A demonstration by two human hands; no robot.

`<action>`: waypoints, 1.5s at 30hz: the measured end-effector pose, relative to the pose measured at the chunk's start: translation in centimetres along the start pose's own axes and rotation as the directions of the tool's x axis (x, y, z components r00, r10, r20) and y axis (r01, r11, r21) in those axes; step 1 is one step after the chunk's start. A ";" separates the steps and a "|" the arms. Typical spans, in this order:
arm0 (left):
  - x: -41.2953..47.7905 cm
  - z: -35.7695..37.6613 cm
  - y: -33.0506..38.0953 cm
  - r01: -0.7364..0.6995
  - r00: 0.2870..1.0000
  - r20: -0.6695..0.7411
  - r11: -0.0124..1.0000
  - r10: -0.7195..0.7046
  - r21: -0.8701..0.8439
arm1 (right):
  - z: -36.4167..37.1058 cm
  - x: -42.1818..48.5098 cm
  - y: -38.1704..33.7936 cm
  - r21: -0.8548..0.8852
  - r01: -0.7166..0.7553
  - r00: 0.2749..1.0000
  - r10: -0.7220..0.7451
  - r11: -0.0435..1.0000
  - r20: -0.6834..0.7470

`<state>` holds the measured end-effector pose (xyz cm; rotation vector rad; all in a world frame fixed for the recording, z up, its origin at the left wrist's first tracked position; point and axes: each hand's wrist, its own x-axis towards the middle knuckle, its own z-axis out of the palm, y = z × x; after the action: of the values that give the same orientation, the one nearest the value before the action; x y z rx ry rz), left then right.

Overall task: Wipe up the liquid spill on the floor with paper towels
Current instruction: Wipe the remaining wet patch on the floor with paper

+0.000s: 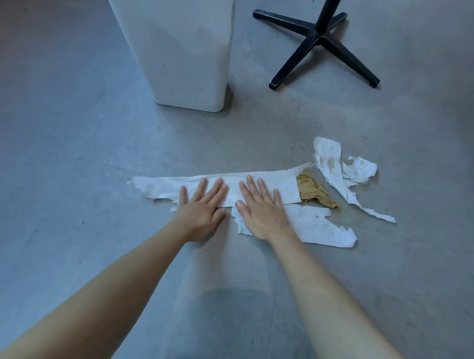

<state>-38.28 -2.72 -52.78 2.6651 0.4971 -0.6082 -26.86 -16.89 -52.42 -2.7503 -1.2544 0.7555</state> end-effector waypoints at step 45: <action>-1.3 1.8 6.3 -0.383 0.917 0.040 0.849 0.396 0.364 | 3.0 -8.0 5.6 0.131 -0.262 0.944 0.282 0.956 -0.171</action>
<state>-37.40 -9.26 -52.06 3.0050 -0.1799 -0.5703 -28.72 -26.94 -52.96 -2.8581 -0.7862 0.5393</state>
